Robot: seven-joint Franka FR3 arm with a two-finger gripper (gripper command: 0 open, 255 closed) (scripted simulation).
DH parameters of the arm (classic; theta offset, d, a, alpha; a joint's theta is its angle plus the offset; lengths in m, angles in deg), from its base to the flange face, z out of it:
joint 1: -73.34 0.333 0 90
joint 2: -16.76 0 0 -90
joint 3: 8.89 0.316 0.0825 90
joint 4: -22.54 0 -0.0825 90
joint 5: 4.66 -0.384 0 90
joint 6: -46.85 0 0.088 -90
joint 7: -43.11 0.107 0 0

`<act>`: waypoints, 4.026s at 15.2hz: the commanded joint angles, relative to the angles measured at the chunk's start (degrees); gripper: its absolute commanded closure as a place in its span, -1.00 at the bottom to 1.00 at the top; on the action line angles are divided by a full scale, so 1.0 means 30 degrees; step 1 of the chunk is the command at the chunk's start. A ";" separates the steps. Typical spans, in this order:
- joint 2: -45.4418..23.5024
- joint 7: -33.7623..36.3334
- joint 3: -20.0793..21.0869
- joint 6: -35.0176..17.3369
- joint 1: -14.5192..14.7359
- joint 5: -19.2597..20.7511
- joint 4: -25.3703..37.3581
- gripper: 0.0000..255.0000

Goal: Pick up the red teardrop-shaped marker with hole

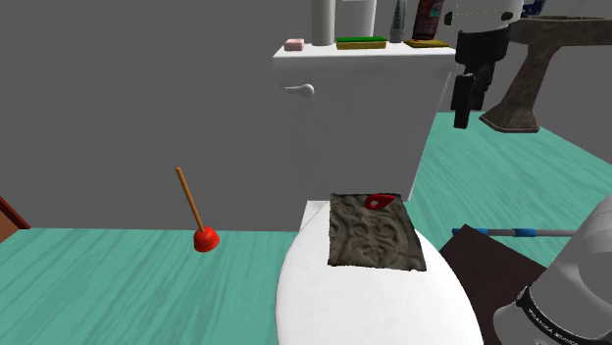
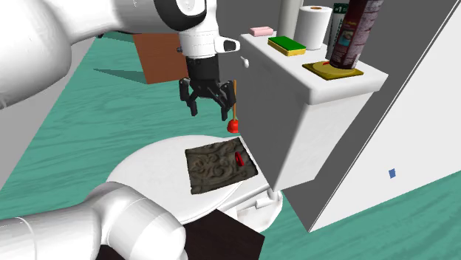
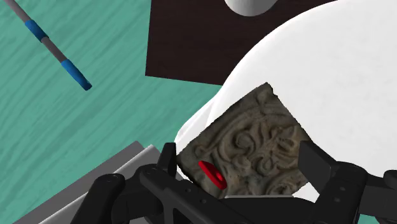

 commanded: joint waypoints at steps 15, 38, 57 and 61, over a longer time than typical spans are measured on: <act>-0.5385 -0.6454 -0.2673 -0.9893 0.1340 0.1242 -0.3911 -1.00; -1.5933 -1.2608 -0.3703 -2.0070 0.2429 0.0180 -0.3197 1.00; -1.3704 -1.2597 -0.3683 -1.7338 0.2479 0.0342 -0.2686 1.00; -1.2947 -1.2617 -0.3661 -1.6248 0.2490 0.0376 -0.2351 1.00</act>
